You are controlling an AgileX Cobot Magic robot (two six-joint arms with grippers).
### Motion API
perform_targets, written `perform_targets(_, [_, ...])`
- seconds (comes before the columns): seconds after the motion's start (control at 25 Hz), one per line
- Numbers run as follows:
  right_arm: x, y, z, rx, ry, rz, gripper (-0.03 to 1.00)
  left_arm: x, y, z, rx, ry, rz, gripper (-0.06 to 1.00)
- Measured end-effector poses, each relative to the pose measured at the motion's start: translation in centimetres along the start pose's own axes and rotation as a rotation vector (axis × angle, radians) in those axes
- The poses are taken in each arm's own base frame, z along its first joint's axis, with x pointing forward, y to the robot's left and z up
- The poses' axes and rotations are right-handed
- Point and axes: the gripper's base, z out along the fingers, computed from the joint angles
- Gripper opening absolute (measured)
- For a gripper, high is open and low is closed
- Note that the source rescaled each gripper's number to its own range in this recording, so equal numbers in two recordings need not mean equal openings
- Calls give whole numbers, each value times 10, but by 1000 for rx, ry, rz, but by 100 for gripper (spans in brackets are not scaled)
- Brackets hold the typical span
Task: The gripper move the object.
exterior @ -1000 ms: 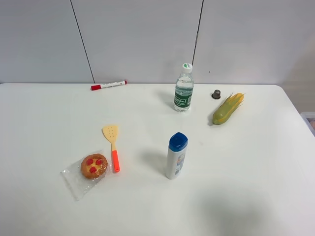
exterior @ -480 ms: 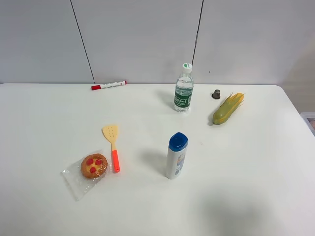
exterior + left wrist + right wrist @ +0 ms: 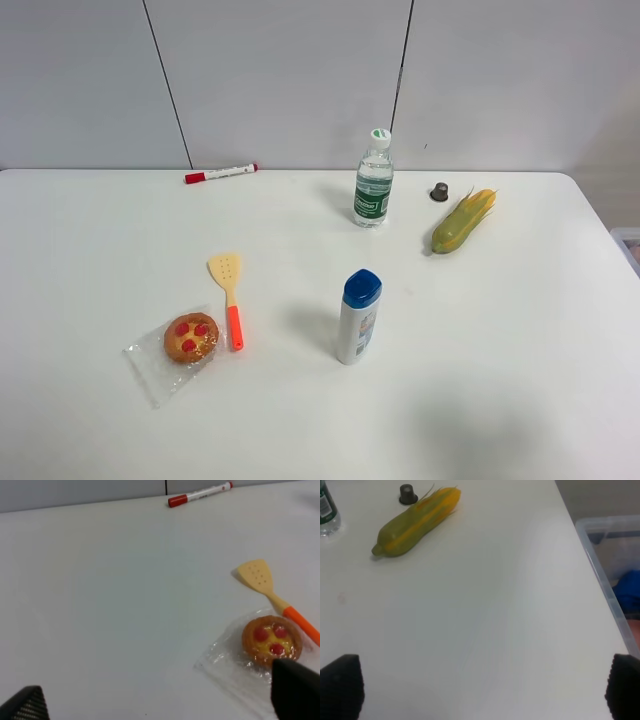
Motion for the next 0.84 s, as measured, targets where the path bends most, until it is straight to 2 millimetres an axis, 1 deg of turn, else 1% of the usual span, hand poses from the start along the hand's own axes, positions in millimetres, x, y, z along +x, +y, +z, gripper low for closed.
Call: perform_targets(0.84, [0, 0, 0, -1, 0, -3, 96, 0, 0, 0, 0, 0, 0, 100])
